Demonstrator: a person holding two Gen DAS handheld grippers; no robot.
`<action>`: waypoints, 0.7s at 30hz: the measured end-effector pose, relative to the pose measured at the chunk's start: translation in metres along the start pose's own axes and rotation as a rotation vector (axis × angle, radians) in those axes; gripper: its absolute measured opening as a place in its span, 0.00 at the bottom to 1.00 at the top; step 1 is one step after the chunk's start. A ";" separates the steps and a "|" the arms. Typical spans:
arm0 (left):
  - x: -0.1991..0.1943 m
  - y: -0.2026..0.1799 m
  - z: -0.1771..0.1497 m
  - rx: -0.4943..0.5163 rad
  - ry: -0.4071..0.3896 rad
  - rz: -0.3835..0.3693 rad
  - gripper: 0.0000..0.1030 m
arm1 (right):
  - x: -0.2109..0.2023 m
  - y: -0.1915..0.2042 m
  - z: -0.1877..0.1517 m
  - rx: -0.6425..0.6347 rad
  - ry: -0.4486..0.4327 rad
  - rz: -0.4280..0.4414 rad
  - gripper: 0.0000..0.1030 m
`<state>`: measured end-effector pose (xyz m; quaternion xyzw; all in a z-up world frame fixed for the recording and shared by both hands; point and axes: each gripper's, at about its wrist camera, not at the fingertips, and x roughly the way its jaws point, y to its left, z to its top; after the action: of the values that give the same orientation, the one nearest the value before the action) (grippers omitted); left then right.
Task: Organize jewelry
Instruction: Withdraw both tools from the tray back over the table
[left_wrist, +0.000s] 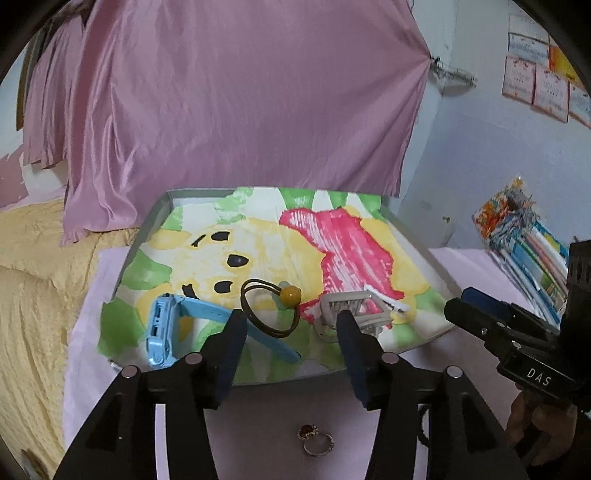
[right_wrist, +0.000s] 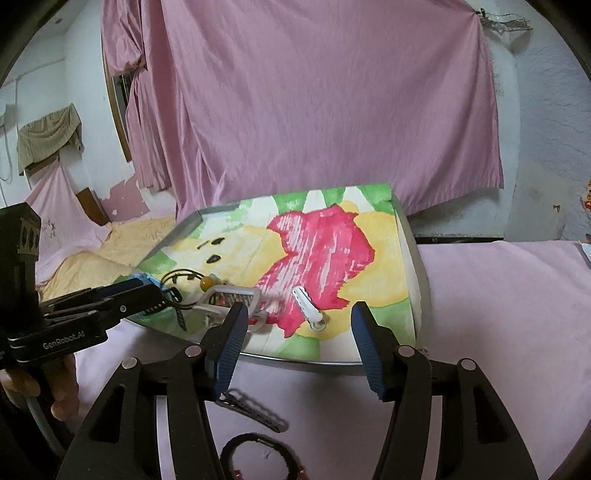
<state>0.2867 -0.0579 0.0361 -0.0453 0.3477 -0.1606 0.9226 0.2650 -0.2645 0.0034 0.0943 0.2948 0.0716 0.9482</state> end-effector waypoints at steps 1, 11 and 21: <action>-0.003 0.000 0.000 -0.001 -0.010 -0.001 0.53 | -0.005 0.001 -0.001 -0.002 -0.018 -0.006 0.54; -0.064 -0.008 -0.020 0.022 -0.225 0.025 0.94 | -0.065 0.010 -0.017 0.013 -0.202 -0.001 0.83; -0.108 -0.019 -0.053 0.030 -0.368 0.042 0.99 | -0.119 0.017 -0.048 -0.017 -0.344 -0.009 0.91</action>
<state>0.1701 -0.0391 0.0675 -0.0531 0.1715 -0.1354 0.9744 0.1391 -0.2645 0.0338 0.0959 0.1279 0.0528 0.9857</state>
